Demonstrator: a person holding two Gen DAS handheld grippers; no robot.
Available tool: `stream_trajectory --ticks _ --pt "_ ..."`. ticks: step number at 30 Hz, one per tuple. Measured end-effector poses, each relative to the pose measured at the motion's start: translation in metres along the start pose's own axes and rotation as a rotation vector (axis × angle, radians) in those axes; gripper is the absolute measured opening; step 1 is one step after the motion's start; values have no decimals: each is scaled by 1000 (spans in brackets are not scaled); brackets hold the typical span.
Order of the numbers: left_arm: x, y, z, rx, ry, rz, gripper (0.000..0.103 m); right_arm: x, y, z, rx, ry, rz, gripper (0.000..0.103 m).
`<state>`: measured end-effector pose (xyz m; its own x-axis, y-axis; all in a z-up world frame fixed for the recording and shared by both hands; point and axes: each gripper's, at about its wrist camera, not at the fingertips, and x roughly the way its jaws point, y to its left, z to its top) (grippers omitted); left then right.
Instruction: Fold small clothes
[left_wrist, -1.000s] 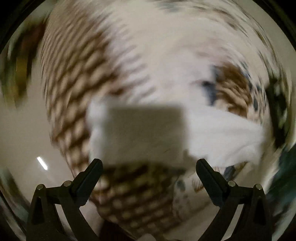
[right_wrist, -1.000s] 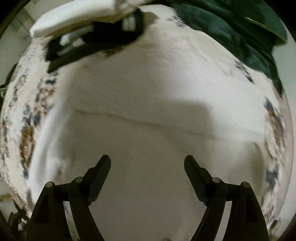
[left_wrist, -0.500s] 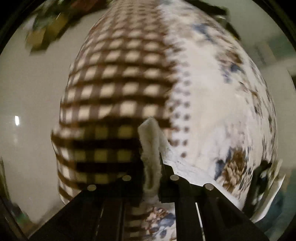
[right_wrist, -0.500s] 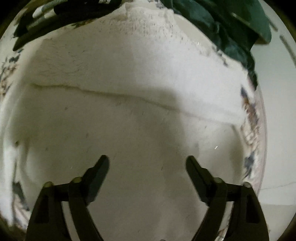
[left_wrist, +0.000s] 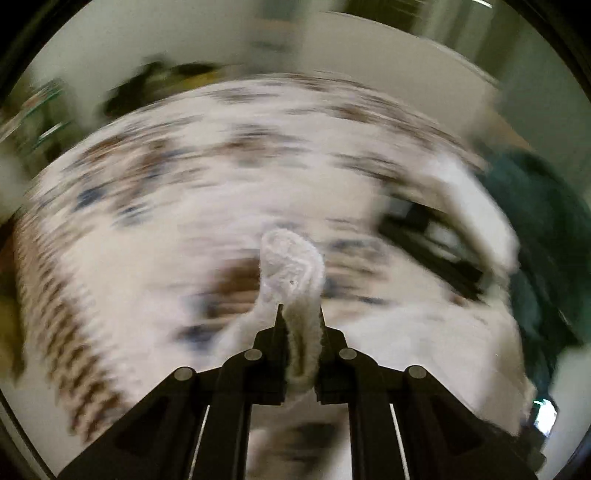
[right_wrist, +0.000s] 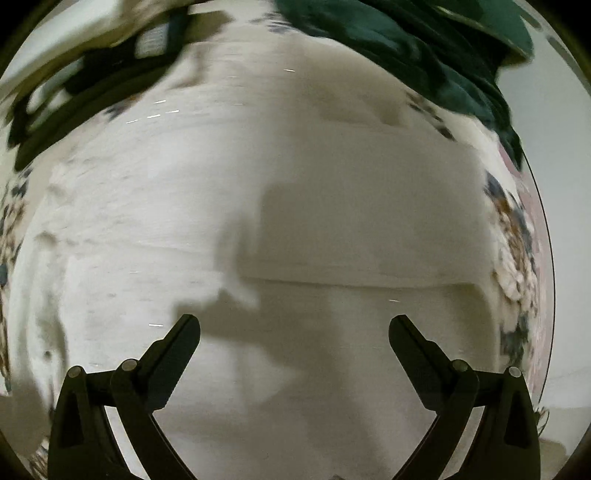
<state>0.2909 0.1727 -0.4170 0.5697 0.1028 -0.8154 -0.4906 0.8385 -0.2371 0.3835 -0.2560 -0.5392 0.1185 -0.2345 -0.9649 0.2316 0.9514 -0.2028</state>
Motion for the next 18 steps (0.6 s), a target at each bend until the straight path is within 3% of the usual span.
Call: stream_trajectory --ticks 4,6,9,14,18 --pt "31 -146 -26 171 93 -220 8 17 -72 -7 102 33 -45 103" --pt "48 -229 -53 257 158 -327 8 25 -111 -11 169 53 -43 103" --pt "65 -325 -93 370 225 -425 8 35 -156 -17 224 73 -60 103" --pt "88 -424 -154 527 328 -490 8 46 -211 -17 246 74 -95 103" --pt "102 -464 -191 639 402 -490 12 50 -231 -19 248 73 -47 103"
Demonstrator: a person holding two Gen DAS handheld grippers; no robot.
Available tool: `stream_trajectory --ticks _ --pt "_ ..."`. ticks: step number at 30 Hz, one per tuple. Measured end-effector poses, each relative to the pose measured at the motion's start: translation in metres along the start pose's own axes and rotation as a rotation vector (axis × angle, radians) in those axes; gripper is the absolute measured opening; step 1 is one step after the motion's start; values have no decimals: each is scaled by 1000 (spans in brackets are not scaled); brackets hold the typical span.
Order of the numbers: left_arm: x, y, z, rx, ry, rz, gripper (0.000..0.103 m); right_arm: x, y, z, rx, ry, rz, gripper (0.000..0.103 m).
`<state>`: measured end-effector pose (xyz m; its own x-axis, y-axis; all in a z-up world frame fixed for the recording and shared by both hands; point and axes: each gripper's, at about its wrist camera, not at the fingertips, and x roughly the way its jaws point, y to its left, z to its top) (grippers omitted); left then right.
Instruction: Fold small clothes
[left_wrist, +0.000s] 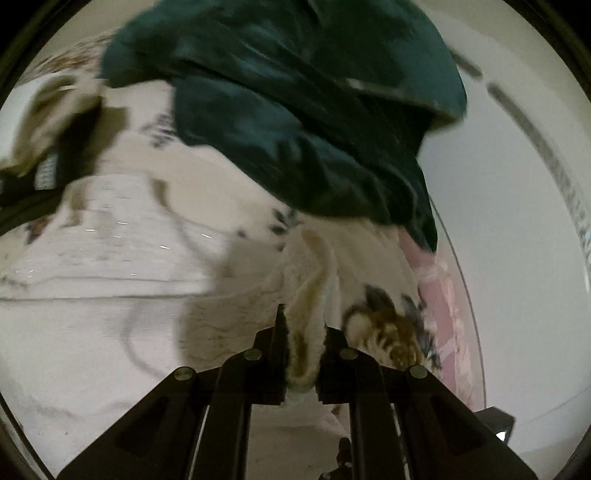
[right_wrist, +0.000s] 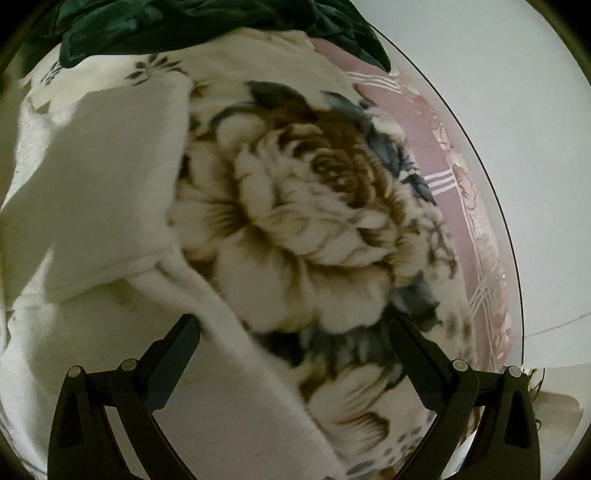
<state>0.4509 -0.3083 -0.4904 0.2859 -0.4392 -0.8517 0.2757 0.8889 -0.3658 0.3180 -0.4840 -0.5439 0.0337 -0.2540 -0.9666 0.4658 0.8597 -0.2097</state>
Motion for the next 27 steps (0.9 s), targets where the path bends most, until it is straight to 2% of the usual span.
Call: stream_trajectory --ticks 2,4,5,6,7,9,10,12,14,16,17,19,20,21,24,27 --pt "7 -2 -1 22 37 -10 17 -1 -7 2 10 7 65 103" --pt "1 4 -4 44 51 11 44 -9 -17 4 39 2 161 103" --pt "-11 15 -6 36 33 12 52 -16 -23 7 57 -7 213 103" --pt "-18 25 -6 21 18 25 75 -21 -26 10 69 -14 242 103" --pt "-32 43 -7 -4 -2 49 92 -28 -31 14 85 -27 286 103" --pt "-67 89 -14 -61 -59 128 95 -38 -35 25 115 -39 377 103" --pt "-87 116 -19 -93 -89 195 95 -42 -34 33 131 -43 444 103" --pt "-116 170 -29 -160 -114 333 95 -47 -21 50 133 -44 523 103" --pt "-136 230 -45 -240 -105 463 95 -45 -4 65 118 -54 544 103" --pt "-140 284 -60 -307 -61 563 95 -34 20 86 75 -50 547 101" --pt "-141 304 -66 -336 -42 600 95 -28 31 93 55 -41 536 96" --pt "-143 336 -77 -377 -31 644 95 -10 55 107 -19 -2 510 60" --pt "-144 345 -80 -388 -28 661 95 -5 64 109 -56 10 491 22" --pt "-143 352 -81 -400 -29 661 95 -4 75 110 -88 -7 440 8" --pt "-138 365 -85 -458 -25 615 95 -31 78 109 -106 -159 345 7" --pt "-128 362 -75 -463 -35 574 95 -45 62 112 -33 -209 297 6"
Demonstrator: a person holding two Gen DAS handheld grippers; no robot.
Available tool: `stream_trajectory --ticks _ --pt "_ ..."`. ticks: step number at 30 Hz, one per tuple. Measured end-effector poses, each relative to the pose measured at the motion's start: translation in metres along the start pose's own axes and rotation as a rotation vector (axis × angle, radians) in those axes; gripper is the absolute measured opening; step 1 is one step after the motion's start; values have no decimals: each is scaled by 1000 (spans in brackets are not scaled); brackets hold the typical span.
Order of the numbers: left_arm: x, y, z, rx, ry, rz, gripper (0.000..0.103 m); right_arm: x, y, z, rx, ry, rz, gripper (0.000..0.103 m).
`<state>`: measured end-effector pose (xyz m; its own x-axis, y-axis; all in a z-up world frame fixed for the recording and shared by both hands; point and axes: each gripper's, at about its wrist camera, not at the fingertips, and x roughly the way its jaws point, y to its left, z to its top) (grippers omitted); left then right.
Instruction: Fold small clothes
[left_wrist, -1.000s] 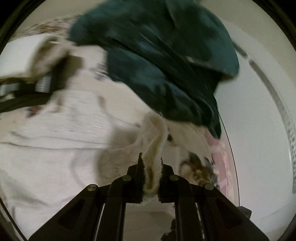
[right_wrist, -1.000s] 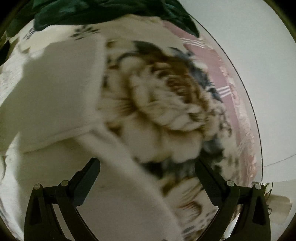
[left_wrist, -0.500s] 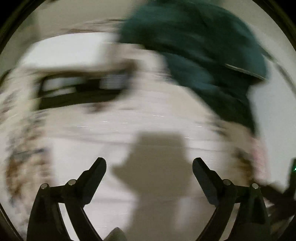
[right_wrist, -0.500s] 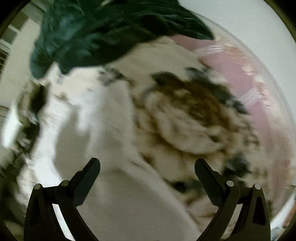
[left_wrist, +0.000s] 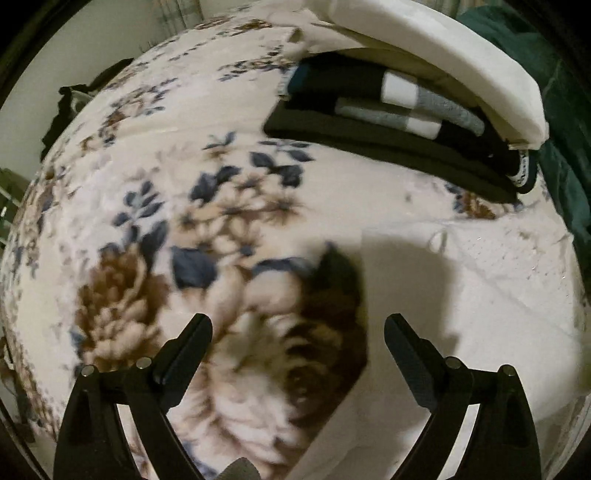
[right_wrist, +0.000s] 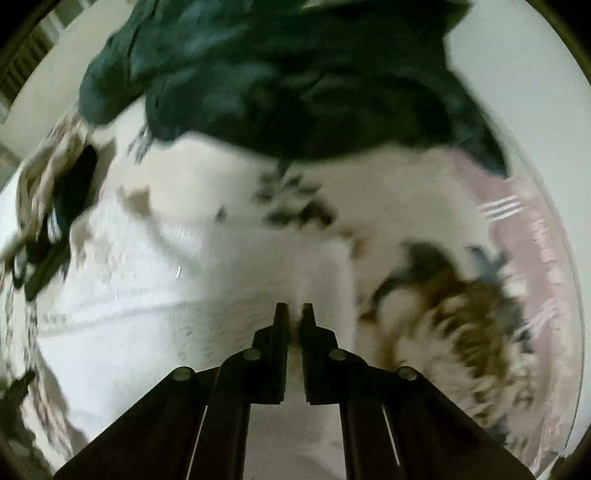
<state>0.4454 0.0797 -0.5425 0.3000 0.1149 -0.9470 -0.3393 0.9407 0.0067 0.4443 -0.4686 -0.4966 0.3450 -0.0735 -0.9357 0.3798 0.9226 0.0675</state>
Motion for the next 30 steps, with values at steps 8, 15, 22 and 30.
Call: stream_trajectory --ticks 8,15,22,30 --pt "70 -35 36 116 74 54 97 37 6 -1 -54 107 -102 6" --pt "30 -25 45 157 12 7 98 33 -2 -4 -31 207 -46 50" --pt "-82 -71 2 286 -127 -61 100 -53 -34 -36 -108 297 116 72" --pt "-146 -203 -177 469 100 -242 100 -112 -137 -56 -161 459 188 72"
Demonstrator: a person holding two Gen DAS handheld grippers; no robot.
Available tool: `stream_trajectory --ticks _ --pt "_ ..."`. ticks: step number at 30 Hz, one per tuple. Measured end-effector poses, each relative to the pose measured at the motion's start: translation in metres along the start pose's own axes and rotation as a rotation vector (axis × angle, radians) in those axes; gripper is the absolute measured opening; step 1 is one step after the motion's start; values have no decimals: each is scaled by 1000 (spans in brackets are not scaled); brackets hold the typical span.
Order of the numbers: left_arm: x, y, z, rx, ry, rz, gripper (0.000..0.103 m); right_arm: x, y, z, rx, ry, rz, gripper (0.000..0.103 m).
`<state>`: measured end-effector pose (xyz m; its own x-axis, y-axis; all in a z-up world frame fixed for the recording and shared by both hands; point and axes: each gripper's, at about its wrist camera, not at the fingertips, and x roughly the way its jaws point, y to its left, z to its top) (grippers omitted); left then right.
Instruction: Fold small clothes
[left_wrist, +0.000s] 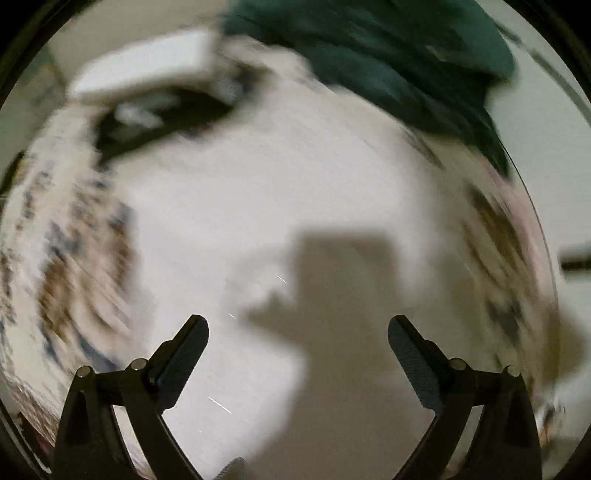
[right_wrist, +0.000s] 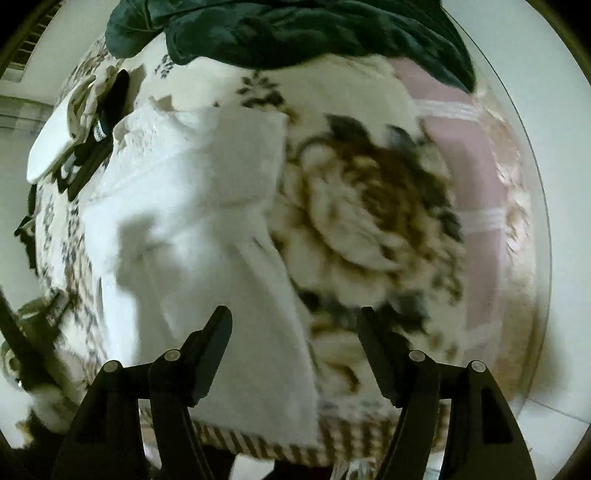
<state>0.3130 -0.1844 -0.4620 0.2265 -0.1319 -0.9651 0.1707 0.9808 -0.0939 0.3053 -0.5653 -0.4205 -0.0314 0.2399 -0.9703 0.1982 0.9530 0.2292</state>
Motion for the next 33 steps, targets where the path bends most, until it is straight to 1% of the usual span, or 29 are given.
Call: stream_trajectory --ticks 2,3,4,5,7,8,9,10,11,13,14,15,16,17,19,21,22,23,24,27,29,32,33 --pt "19 -49 -28 7 86 -58 100 -8 -26 3 -19 17 22 71" --pt "31 -80 -45 5 138 -101 100 -10 -34 9 -31 8 35 61" --pt "40 -100 -55 6 166 -126 100 -11 -43 18 -53 0 43 51" --pt "51 -127 -68 17 196 -131 100 -7 -48 28 -72 8 50 36" --pt "77 -168 -88 37 236 -122 100 2 -53 50 -94 15 82 35" --pt "88 -177 -92 35 250 -106 100 9 -53 66 -95 19 107 36" --pt "102 -188 -98 23 262 -90 100 18 -53 83 -93 25 134 43" --pt "109 -191 -99 15 265 -78 99 30 -51 103 -103 32 163 46" --pt "118 -195 -101 6 264 -49 99 39 -47 118 -106 34 178 48" --pt "130 -200 -101 -8 240 11 99 65 -39 156 -112 47 241 48" --pt "132 -200 -101 -17 228 20 98 75 -35 167 -102 52 266 48" --pt "131 -200 -101 -28 201 27 92 94 -30 186 -97 70 306 48" --pt "130 -199 -101 -32 183 32 76 108 -24 198 -84 78 323 48" --pt "128 -198 -101 -36 165 34 68 120 -20 207 -67 85 340 48" --pt "119 -194 -102 -46 127 32 29 152 -14 223 -19 132 391 48" --pt "111 -185 -103 -69 104 2 13 169 -9 226 5 148 429 48" --pt "107 -179 -104 -82 94 -30 8 172 -6 227 10 138 435 48" --pt "104 -174 -104 -94 90 -59 8 171 -2 227 15 112 461 31" --pt "100 -169 -103 -104 95 -78 7 169 1 226 17 105 466 8" --pt "86 -148 -103 -140 72 -133 6 152 15 223 1 66 434 8" --pt "71 -137 -103 -162 46 -154 6 137 25 221 -13 47 418 8" --pt "37 -112 -105 -194 -12 -178 6 112 45 221 -21 21 405 8" --pt "21 -95 -108 -218 -35 -188 6 100 60 220 -36 5 395 8"
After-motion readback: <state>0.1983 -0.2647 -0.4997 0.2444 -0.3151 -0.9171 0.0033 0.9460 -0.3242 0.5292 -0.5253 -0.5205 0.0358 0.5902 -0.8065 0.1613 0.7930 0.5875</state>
